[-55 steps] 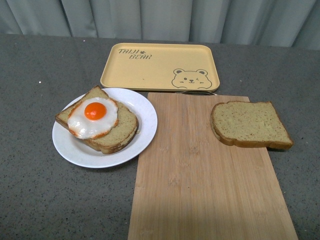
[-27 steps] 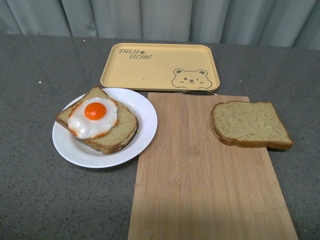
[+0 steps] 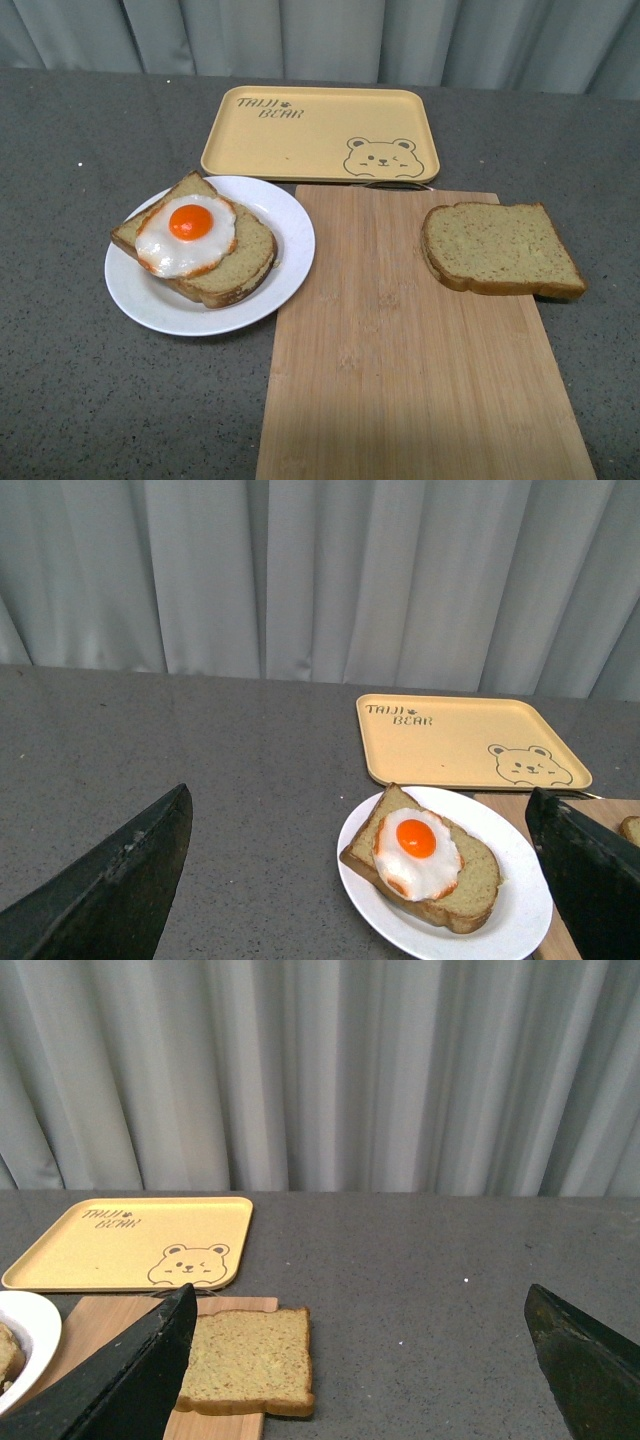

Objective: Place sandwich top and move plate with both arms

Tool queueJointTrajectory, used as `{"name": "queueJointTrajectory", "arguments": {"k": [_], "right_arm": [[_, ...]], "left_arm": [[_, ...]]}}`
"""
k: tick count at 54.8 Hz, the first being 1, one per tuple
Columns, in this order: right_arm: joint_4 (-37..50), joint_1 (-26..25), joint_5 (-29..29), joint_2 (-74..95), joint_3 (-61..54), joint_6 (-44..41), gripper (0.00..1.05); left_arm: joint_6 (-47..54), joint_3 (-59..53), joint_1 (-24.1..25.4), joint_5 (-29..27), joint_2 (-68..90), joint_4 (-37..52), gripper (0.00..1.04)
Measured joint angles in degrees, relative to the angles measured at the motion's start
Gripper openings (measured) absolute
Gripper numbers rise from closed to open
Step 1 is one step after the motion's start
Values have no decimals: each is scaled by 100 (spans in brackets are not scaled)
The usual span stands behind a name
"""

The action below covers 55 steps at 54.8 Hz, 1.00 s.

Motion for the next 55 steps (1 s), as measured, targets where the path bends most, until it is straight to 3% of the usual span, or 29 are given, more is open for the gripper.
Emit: {"name": "queueJointTrajectory", "arguments": {"k": [45,47,51,55], "right_arm": [[0,2,7,0,0,-4,95],[96,114,393,50,-2,-214,95],[424,455,1871,476,22,-994,95],[636,291,1939,1093,35,-1384,95]], "left_arm": [[0,0,0,0,0,0,98],[-2,0,0,0,0,0,98],[0,0,0,-9,0,0,98],[0,0,0,-2,0,0,98]]}}
